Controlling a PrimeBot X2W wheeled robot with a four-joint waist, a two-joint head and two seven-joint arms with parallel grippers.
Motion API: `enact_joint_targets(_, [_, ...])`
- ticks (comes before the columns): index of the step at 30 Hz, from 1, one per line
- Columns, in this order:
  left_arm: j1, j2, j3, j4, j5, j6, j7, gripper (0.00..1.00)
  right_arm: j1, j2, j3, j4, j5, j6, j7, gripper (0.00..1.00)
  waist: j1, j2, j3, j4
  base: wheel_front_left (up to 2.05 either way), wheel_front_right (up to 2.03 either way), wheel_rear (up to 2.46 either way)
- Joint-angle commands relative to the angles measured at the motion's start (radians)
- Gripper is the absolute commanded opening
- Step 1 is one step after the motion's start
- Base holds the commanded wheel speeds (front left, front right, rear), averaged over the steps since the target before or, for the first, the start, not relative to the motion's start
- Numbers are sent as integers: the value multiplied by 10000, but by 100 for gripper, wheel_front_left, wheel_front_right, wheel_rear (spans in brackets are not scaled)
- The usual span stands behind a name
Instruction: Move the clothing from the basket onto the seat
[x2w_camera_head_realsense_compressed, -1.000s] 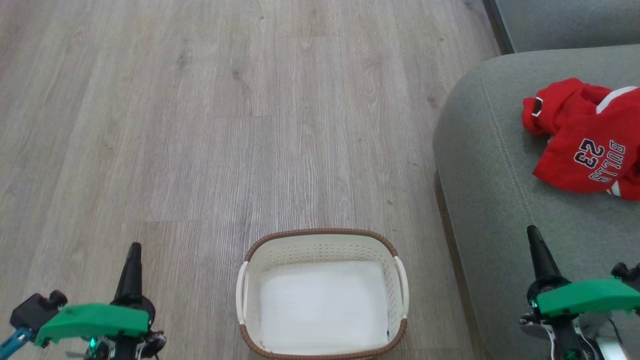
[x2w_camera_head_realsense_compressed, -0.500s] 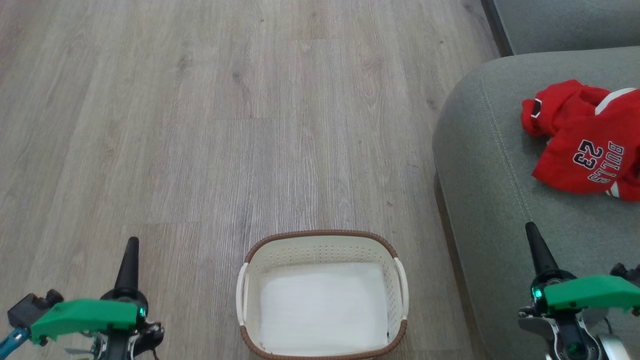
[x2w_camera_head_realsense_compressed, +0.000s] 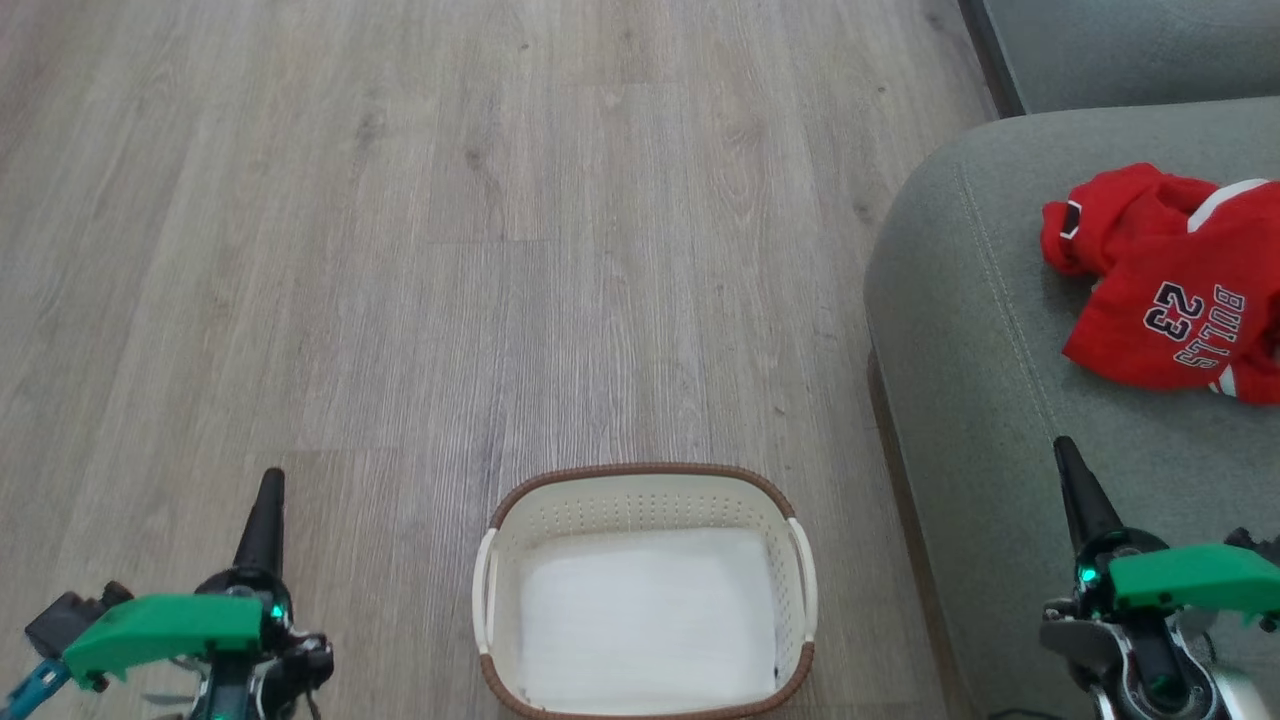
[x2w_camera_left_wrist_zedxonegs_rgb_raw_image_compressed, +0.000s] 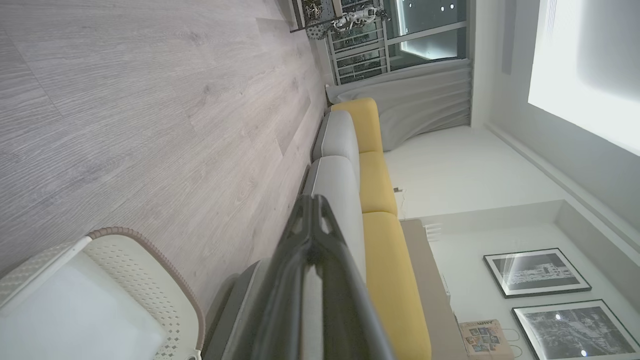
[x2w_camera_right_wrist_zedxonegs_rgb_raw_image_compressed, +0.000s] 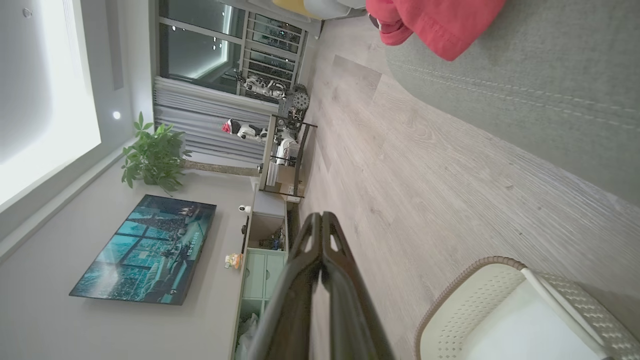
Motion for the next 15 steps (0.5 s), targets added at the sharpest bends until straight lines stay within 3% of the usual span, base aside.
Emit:
enact_joint_targets(1, [-614,47,408,-268,-310,-90,98,0,-505,28,57,-292,306,-1,143,0,0,0,-7,0,0,0,0])
enact_joint_targets(15, [-821,-75,607,-145,-1741,-140,503,0,-675,220,-173,-193,1691,-2,556,0,0,0,-69,-2,0,0,0])
